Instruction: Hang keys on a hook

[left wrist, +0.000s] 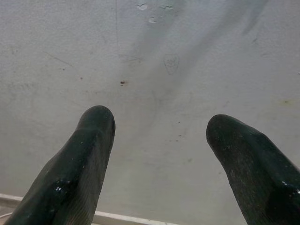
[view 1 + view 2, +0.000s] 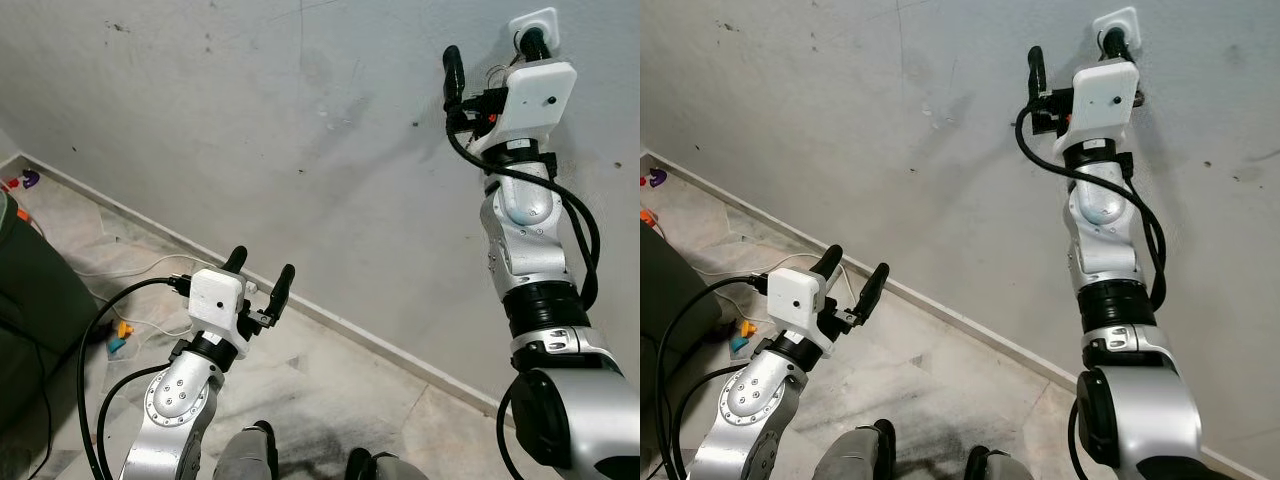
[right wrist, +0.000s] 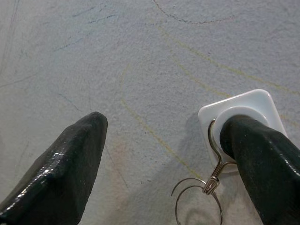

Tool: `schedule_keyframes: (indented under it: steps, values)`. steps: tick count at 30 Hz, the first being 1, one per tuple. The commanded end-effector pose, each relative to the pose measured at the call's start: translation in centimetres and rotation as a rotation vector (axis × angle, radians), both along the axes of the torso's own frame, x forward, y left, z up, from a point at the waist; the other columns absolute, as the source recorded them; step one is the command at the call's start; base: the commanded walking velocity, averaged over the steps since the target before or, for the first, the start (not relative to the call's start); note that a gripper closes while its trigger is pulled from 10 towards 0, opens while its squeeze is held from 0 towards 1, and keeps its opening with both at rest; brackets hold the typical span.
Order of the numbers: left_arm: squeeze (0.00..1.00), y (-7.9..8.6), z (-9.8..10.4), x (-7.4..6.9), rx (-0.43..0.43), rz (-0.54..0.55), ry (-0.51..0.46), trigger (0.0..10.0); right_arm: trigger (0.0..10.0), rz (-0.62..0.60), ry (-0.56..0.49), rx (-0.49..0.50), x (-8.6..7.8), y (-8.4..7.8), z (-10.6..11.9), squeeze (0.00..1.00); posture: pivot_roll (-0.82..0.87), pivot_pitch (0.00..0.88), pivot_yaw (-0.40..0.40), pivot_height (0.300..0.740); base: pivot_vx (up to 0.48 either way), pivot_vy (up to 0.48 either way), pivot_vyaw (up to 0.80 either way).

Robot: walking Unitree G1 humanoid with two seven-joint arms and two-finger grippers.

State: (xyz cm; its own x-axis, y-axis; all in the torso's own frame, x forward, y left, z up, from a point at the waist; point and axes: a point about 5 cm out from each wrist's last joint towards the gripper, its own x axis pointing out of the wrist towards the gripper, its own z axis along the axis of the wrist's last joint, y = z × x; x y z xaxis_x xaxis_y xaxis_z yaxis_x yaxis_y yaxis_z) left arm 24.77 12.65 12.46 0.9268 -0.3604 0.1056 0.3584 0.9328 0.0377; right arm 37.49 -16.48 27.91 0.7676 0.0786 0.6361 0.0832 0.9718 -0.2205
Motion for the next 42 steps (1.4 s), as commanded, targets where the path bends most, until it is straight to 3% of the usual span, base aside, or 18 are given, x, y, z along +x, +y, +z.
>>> schedule_keyframes:
  steps: [1,2,3,4,5,16,30,38,42]
  values:
    - [0.0,0.2,-0.4,0.0,0.011,0.013,0.011,10.0,10.0,-0.048,-0.11,0.012,-0.8,-1.2,2.5,0.95,0.12,0.162,0.002,0.74,0.0,0.0,0.0]
    - [0.0,0.2,-0.3,0.0,0.012,0.014,0.009,10.0,10.0,-0.046,-0.113,0.007,-0.8,-1.1,2.5,0.83,0.12,0.162,0.002,0.74,0.0,0.0,0.0]
    - [0.0,0.2,-0.3,0.1,0.012,0.015,0.007,10.0,10.0,-0.039,-0.116,0.008,-0.9,-0.9,2.5,0.06,0.12,0.16,0.001,0.74,0.0,0.0,0.0]
    - [0.0,0.2,-0.2,0.1,0.011,0.015,0.005,10.0,10.0,-0.035,-0.119,0.008,-1.0,-0.8,2.5,0.06,0.12,0.16,0.001,0.74,0.0,0.0,0.0]
    - [0.0,0.2,-0.2,0.1,0.011,0.014,0.003,10.0,10.0,-0.026,-0.123,0.007,-1.2,-0.3,2.4,0.0,0.11,0.159,-0.001,0.74,0.0,0.0,0.0]
    - [0.0,0.1,-0.2,0.3,0.005,0.017,-0.001,10.0,10.0,0.012,-0.102,0.037,-3.3,1.5,1.2,0.0,0.1,0.155,-0.005,0.74,0.0,0.0,0.0]
    - [0.0,0.4,-0.4,0.8,0.013,0.079,0.005,10.0,10.0,0.039,-0.027,0.011,-5.9,0.8,0.3,0.0,0.04,0.155,-0.001,0.74,0.0,0.0,0.0]
    - [0.0,1.6,-0.4,0.9,0.036,0.21,0.002,10.0,10.0,0.112,0.123,0.006,-8.4,1.3,-2.6,0.0,0.01,0.155,-0.013,0.74,0.0,0.0,0.0]
    - [0.0,1.7,-0.6,0.8,0.044,0.21,0.008,10.0,10.0,0.146,0.186,0.01,-9.0,1.9,-4.0,0.0,0.01,0.153,-0.017,0.74,0.0,0.0,0.0]
